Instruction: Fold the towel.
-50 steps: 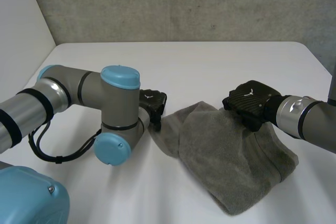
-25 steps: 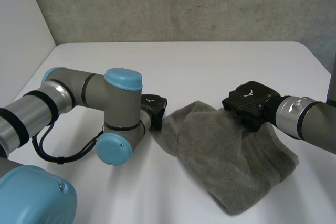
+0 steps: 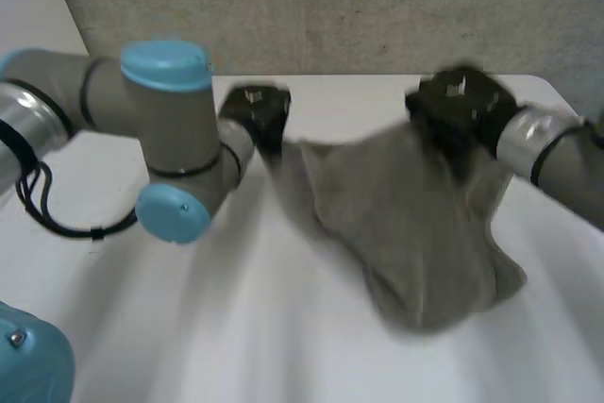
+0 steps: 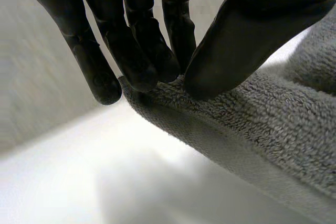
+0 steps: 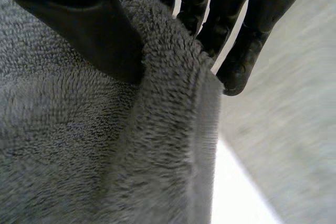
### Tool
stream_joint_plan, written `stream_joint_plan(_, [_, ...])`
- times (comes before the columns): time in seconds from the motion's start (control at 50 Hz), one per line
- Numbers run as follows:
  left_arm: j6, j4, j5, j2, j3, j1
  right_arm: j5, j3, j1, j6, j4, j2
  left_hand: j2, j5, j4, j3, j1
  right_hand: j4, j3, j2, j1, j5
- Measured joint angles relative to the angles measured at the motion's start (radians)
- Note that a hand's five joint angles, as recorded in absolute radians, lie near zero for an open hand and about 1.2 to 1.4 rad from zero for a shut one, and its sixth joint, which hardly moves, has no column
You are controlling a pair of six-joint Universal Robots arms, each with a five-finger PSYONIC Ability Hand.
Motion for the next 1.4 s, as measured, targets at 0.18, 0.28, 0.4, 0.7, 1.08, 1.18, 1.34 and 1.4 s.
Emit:
stream_joint_plan(0.18, [0.055, 0.242, 0.004, 0.034, 0.295, 0.048, 0.040, -0.234, 0.010, 0.239, -0.549, 0.062, 0.000, 0.004, 0.000, 0.000, 0.001, 0.000, 0.006, 0.000, 0.004, 0.000])
stream_joint_plan(0.28, [0.065, 0.315, 0.002, 0.104, 0.334, 0.069, 0.086, -0.263, 0.013, 0.339, -0.765, 0.040, 0.000, 0.004, 0.000, 0.000, 0.001, 0.000, 0.006, 0.000, 0.004, 0.000])
stream_joint_plan(0.4, [0.058, 0.330, 0.006, 0.219, 0.141, 0.116, 0.055, -0.212, 0.012, 0.391, -0.695, 0.039, 0.000, 0.004, 0.000, 0.000, 0.001, 0.000, 0.006, 0.000, 0.004, 0.000])
stream_joint_plan(0.7, [0.062, 0.431, 0.234, 0.328, -0.710, 0.241, -0.080, 0.047, 0.004, -0.157, -0.043, 0.179, 0.000, 0.014, 0.005, 0.001, 0.002, -0.882, -0.871, -0.864, -0.842, -0.895])
stream_joint_plan(1.08, [0.191, 0.427, 0.267, 0.389, -0.924, 0.297, -0.010, 0.226, 0.002, -0.125, -0.046, 0.045, 0.000, 0.024, 0.005, 0.001, 0.002, -0.956, -0.936, -0.920, -0.900, -0.976])
stream_joint_plan(1.18, [0.192, 0.427, 0.267, 0.445, -0.957, 0.297, 0.023, 0.224, 0.002, -0.038, -0.051, 0.033, 0.000, 0.024, 0.005, 0.001, 0.002, -0.953, -0.934, -0.918, -0.898, -0.940])
stream_joint_plan(1.34, [0.186, 0.431, 0.265, 0.516, -1.017, 0.299, 0.046, 0.202, 0.002, 0.045, -0.054, 0.084, 0.000, 0.024, 0.005, 0.001, 0.002, -0.870, -0.860, -0.854, -0.823, -0.839])
stream_joint_plan(1.4, [0.185, 0.431, 0.262, 0.527, -1.027, 0.304, 0.057, 0.183, 0.002, 0.049, -0.051, 0.121, 0.000, 0.024, 0.005, 0.001, 0.002, -0.869, -0.857, -0.854, -0.818, -0.836])
